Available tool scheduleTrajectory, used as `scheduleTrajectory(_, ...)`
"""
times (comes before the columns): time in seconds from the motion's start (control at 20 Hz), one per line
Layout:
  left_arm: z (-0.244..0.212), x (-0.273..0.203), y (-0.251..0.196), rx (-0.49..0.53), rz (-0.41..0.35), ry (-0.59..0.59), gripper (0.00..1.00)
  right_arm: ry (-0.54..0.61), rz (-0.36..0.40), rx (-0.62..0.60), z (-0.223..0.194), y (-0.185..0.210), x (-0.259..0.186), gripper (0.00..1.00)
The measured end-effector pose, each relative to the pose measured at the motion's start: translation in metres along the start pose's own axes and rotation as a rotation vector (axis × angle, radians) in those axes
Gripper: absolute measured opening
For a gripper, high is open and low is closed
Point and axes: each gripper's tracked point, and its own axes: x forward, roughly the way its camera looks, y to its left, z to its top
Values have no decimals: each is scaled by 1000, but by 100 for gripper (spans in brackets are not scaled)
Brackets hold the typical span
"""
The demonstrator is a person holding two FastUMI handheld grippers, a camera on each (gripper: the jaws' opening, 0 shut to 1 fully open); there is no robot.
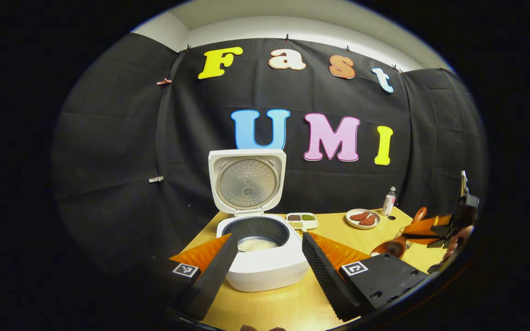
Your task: Close the left gripper, press the button to open the rice cooker; take a wooden spoon from the chopstick holder with the right hand, scoop a spoonful of rice and pour it into the rice cooker, then put the wooden spoon back into the chopstick holder.
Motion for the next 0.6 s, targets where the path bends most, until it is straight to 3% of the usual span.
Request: scheduleTrajectory(0.6,-24,-6,23,-16,3,8,96,10,140,-16,-26,161,66,10)
